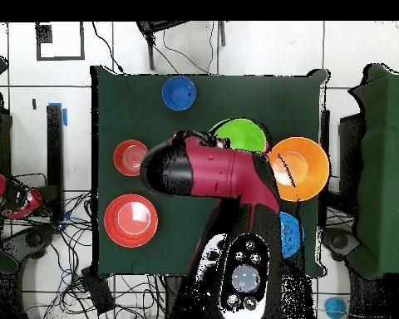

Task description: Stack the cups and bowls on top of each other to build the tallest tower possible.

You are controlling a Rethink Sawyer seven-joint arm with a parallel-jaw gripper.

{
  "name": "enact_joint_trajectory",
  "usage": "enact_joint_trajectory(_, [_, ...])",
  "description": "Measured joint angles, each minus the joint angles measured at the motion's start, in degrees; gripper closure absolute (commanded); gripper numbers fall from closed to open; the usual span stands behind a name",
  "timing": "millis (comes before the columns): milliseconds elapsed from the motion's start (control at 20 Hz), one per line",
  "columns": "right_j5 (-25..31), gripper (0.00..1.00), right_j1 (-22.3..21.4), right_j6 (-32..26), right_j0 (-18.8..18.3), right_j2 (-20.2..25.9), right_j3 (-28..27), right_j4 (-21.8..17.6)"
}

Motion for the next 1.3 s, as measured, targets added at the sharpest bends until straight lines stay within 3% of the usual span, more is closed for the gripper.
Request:
enact_joint_trajectory(600, [-0.01, 1.00, 3.31, 0.00, -3.08, 1.89, 1.22, 0.71])
enact_joint_trajectory(950, [-0.06, 1.00, 6.60, 0.00, -2.60, 2.05, 2.00, 1.10])
enact_joint_trajectory(1300, [-0.66, 1.00, 6.75, 0.00, -1.01, 0.76, 1.94, 1.10])
